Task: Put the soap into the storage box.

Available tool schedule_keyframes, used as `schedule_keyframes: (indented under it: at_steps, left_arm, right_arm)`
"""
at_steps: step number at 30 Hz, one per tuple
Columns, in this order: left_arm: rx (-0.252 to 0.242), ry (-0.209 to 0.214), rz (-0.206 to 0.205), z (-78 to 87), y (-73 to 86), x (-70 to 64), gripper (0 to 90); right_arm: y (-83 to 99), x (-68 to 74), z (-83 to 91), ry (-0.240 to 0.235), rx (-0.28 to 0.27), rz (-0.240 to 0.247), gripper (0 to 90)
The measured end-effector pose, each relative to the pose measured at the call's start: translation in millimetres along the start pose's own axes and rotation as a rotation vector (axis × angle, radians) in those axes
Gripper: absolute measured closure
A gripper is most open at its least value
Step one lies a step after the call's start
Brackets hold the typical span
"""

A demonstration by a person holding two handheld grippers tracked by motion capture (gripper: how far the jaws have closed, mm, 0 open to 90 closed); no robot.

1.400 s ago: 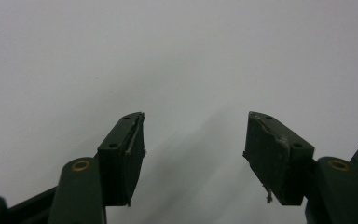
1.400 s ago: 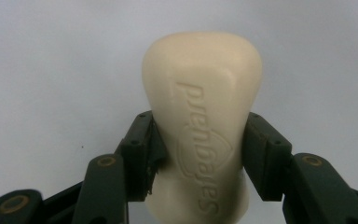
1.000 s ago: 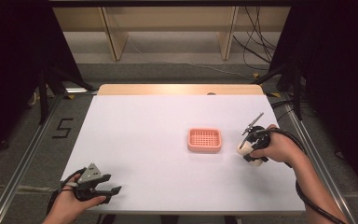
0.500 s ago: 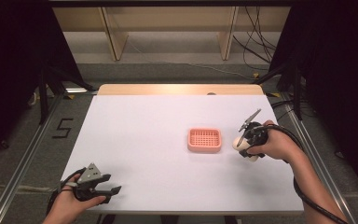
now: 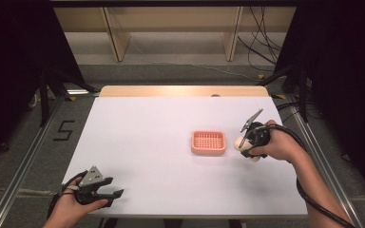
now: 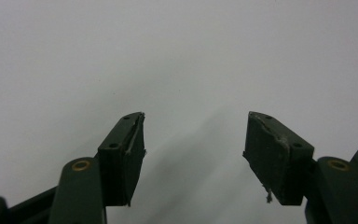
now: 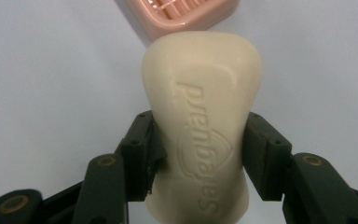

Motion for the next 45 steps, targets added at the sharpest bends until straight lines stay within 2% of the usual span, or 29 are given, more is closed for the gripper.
schedule_keyframes:
  at_steps: [2, 5, 10, 14, 15, 17, 20, 21, 25, 26, 28, 30, 32, 33, 35, 36, 38, 39, 41, 44, 45]
  left_arm:
    - [0.014, 0.011, -0.013, 1.1, -0.3, 0.9, 37.3]
    - [0.018, 0.014, -0.036, 1.8, -1.0, 2.3, 37.2]
    - [0.016, 0.013, -0.032, 1.5, -0.8, 2.3, 37.3]
    - [0.018, 0.014, -0.034, 1.6, -0.8, 2.3, 37.3]
    - [0.013, 0.012, -0.011, 1.0, -0.2, 1.1, 37.2]
    - [0.018, 0.014, -0.035, 1.6, -0.9, 2.3, 37.2]
    - [0.017, 0.015, -0.034, 1.6, -0.9, 2.2, 37.3]
    - [0.014, 0.013, -0.011, 1.0, -0.3, 0.9, 37.3]
    - [0.014, 0.014, -0.011, 0.7, -0.3, 0.9, 37.3]
    - [0.013, 0.013, -0.009, 0.7, -0.2, 0.8, 37.3]
    - [0.013, 0.013, -0.010, 0.6, -0.2, 0.8, 37.3]
    - [0.003, 0.007, 0.001, -0.5, 0.1, -0.1, 37.3]
    - [-0.001, 0.005, 0.004, -0.8, 0.1, -0.4, 37.3]
    - [0.004, 0.001, -0.002, -0.6, 0.1, 0.1, 37.3]
    - [0.002, 0.003, 0.000, -0.7, 0.2, -0.2, 37.3]
    - [0.002, 0.003, 0.000, -0.7, 0.1, -0.2, 37.3]
    - [-0.001, 0.008, 0.005, -0.4, 0.0, -0.5, 37.3]
    - [0.012, 0.016, -0.011, 0.3, -0.1, 0.7, 37.3]
    - [0.004, 0.012, 0.003, -0.3, -0.2, -0.1, 37.3]
    - [0.010, 0.014, -0.007, 0.6, -0.3, 0.4, 37.3]
    - [0.014, 0.016, -0.011, 0.9, -0.4, 0.8, 37.3]
  right_arm:
    - [-1.3, -1.7, -0.8, 0.006, 0.003, 0.018, 50.6]
    - [-3.4, -1.3, -1.6, 0.001, 0.007, 0.017, 50.6]
    - [-7.3, -0.9, -3.5, -0.005, 0.010, 0.021, 50.6]
    - [-11.0, -2.1, -4.0, -0.007, 0.010, 0.045, 50.6]
    - [-11.6, -2.1, -3.8, -0.007, 0.011, 0.044, 50.6]
    - [-13.3, -2.4, -3.7, -0.008, 0.013, 0.053, 50.6]
    - [-15.8, -2.3, -3.9, -0.011, 0.011, 0.062, 50.6]
    - [-16.4, -2.4, -3.9, -0.014, 0.013, 0.066, 50.6]
    - [-18.9, -1.3, -4.7, -0.017, 0.016, 0.060, 50.6]
    - [-20.0, -2.1, -5.4, -0.021, 0.015, 0.074, 50.6]
    - [-21.0, -1.0, -5.4, -0.017, 0.015, 0.059, 50.6]
    - [-23.2, -2.3, -5.6, -0.019, 0.015, 0.083, 50.6]
    - [-23.9, -1.9, -5.6, -0.016, 0.018, 0.075, 50.6]
    - [-24.7, -2.4, -6.0, -0.022, 0.014, 0.087, 50.6]
    - [-25.7, -1.3, -6.1, -0.020, 0.014, 0.081, 50.6]
    - [-26.5, -2.6, -6.3, -0.025, 0.012, 0.099, 50.6]
    - [-27.5, -1.6, -6.4, -0.018, 0.014, 0.089, 50.6]
    - [-27.9, -0.8, -7.0, -0.022, 0.017, 0.084, 50.6]
    - [-29.2, -1.9, -7.8, -0.024, 0.013, 0.104, 50.6]
    - [-30.9, -1.5, -9.1, -0.015, 0.014, 0.100, 50.6]
    - [-31.5, -2.1, -9.3, -0.023, 0.013, 0.112, 50.6]
Point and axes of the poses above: each handheld gripper's, and its own axes: z roughly backward along the jaws, y roughly out of its underside, x roughly to its left, the point moved 1 cm from there along -z, roughly forward along the jaws, and after that the axes turned 14 degrees about -x, right-handed, at the moved point
